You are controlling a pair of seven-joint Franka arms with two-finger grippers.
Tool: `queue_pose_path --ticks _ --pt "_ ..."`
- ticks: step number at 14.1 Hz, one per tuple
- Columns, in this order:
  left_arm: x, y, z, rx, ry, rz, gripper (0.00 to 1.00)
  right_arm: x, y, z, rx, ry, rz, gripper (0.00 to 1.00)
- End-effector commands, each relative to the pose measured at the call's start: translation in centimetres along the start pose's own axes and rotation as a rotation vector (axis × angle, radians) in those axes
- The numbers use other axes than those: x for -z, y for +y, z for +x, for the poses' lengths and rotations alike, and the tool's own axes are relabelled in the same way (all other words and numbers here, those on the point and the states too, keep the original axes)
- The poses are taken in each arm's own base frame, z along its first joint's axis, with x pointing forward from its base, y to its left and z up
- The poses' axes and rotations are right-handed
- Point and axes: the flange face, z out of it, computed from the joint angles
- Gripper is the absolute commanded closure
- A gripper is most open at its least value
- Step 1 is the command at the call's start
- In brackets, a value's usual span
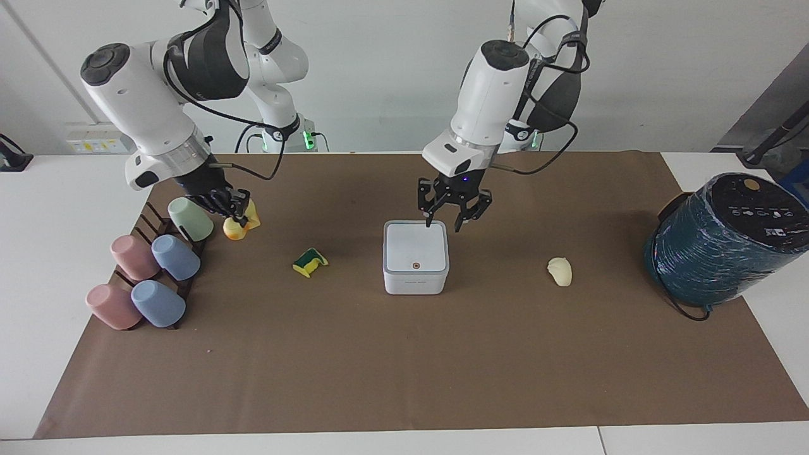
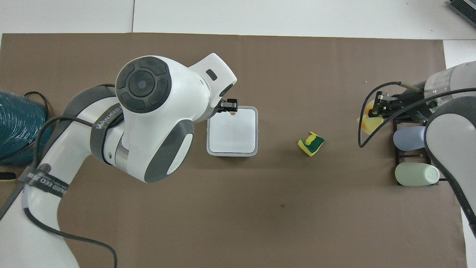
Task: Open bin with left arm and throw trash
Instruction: 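Lift the bin lid with the left gripper while the right gripper holds the block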
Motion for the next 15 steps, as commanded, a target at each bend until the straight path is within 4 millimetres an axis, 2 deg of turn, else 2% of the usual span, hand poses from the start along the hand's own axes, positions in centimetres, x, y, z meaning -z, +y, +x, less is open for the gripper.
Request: queue_pose_path --ticks 1,4,5,9,13,14,15 --pt "-1.7 0.4 -1.1 0.006 0.040 -0.024 1.00 -0.7 -0.8 -0.9 -0.032 -0.009 0.019 1.00" --pt "-5.6 1.0 -1.8 -0.006 0.014 -0.018 1.00 -1.3 -0.9 -1.1 -0.030 -0.015 0.016 1.00" --pt "-6.0 1.1 -1.9 -0.014 0.009 -0.016 1.00 -1.3 -0.8 -1.2 -0.031 -0.016 0.016 1.00" --pt "-10.2 1.8 -2.3 -0.028 0.007 -0.019 1.00 -1.9 -0.6 -1.5 -0.034 -0.027 0.011 1.00" --pt "-10.1 1.6 -2.8 -0.029 -0.053 0.011 1.00 -2.1 -0.6 -1.6 -0.035 -0.032 0.009 1.00" --pt "-9.3 1.5 -3.1 -0.031 -0.081 0.025 1.00 -2.0 -0.7 -1.7 -0.042 -0.030 0.010 1.00" --pt "-7.1 1.7 -3.3 -0.033 -0.087 0.027 1.00 -2.2 -1.7 -2.1 -0.048 -0.033 0.008 1.00"
